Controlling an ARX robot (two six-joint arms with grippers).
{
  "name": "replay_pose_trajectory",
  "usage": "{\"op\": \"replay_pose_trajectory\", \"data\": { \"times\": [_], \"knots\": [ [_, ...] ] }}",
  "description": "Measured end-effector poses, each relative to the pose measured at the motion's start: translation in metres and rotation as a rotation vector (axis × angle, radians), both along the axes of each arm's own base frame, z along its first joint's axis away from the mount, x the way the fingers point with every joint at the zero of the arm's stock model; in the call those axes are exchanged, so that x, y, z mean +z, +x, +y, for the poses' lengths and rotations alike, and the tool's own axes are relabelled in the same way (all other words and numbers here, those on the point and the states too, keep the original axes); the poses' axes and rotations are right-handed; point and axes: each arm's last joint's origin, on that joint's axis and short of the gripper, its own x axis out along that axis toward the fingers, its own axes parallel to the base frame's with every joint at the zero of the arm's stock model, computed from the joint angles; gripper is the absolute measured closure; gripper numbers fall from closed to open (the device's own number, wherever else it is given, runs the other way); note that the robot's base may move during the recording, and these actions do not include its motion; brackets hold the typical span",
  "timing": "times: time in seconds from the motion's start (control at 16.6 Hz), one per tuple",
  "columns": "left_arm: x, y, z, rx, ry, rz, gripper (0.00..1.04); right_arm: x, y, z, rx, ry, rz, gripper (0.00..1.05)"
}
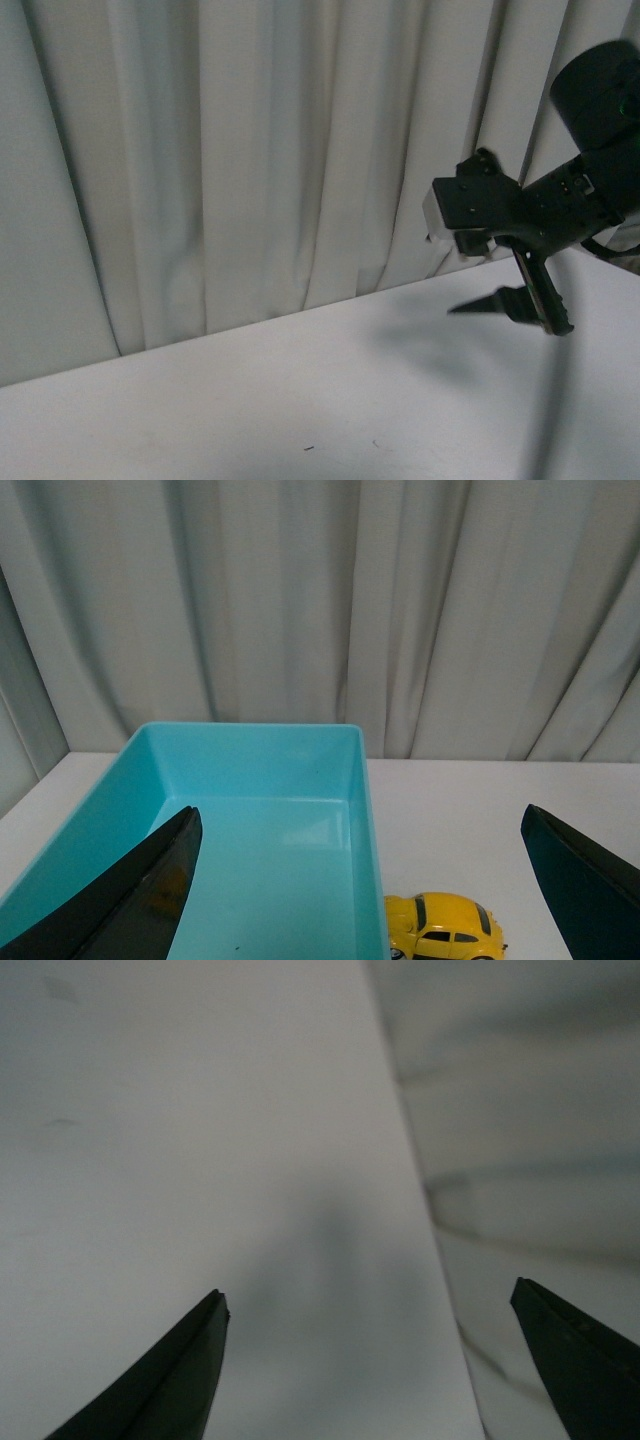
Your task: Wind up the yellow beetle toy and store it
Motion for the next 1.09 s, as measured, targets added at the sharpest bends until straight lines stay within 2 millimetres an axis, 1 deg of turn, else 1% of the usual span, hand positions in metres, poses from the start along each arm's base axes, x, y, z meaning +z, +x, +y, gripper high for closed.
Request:
{"op": "replay_pose_trajectory", "data": {
  "times": [0.06, 0.12, 0.18, 0.24, 0.3, 0.36, 0.42, 0.48, 0.6, 0.66, 0.72, 0.78, 0.85, 1.09],
  "knots": [
    [0.000, 0.000, 0.000, 0.000, 0.000, 0.000, 0.07, -0.010, -0.031, 0.020, -0.303, 0.125, -0.214, 0.34],
    [0.000, 0.000, 0.000, 0.001, 0.000, 0.000, 0.07, -0.009, -0.050, 0.032, -0.458, 0.337, -0.345, 0.45],
    [0.000, 0.000, 0.000, 0.000, 0.000, 0.000, 0.07, 0.005, -0.065, 0.041, -0.538, 0.546, -0.479, 0.56],
    [0.000, 0.000, 0.000, 0.000, 0.000, 0.000, 0.07, 0.026, -0.083, 0.052, -0.572, 0.768, -0.586, 0.69],
    [0.000, 0.000, 0.000, 0.000, 0.000, 0.000, 0.07, 0.033, -0.098, 0.059, -0.590, 0.920, -0.609, 0.81],
    [0.000, 0.000, 0.000, 0.000, 0.000, 0.000, 0.07, 0.025, -0.108, 0.064, -0.620, 0.993, -0.578, 0.94],
    [0.000, 0.000, 0.000, 0.000, 0.000, 0.000, 0.07, 0.011, -0.114, 0.068, -0.656, 1.012, -0.525, 1.04],
    [0.000, 0.000, 0.000, -0.002, 0.000, 0.000, 0.07, 0.001, -0.122, 0.072, -0.680, 1.028, -0.490, 1.03],
    [0.000, 0.000, 0.000, 0.000, 0.000, 0.000, 0.07, 0.004, -0.136, 0.077, -0.663, 1.057, -0.532, 1.03],
    [0.000, 0.000, 0.000, 0.000, 0.000, 0.000, 0.07, 0.001, -0.142, 0.080, -0.657, 1.062, -0.528, 1.03],
    [0.000, 0.000, 0.000, 0.000, 0.000, 0.000, 0.07, -0.007, -0.149, 0.082, -0.682, 1.054, -0.510, 1.03],
    [0.000, 0.000, 0.000, 0.000, 0.000, 0.000, 0.07, -0.010, -0.153, 0.090, -0.688, 1.053, -0.508, 1.03],
    [0.000, 0.000, 0.000, 0.000, 0.000, 0.000, 0.07, -0.009, -0.159, 0.094, -0.656, 1.064, -0.506, 1.03],
    [0.000, 0.000, 0.000, 0.000, 0.000, 0.000, 0.07, -0.015, -0.171, 0.093, -0.666, 1.063, -0.513, 1.03]
  ]
}}
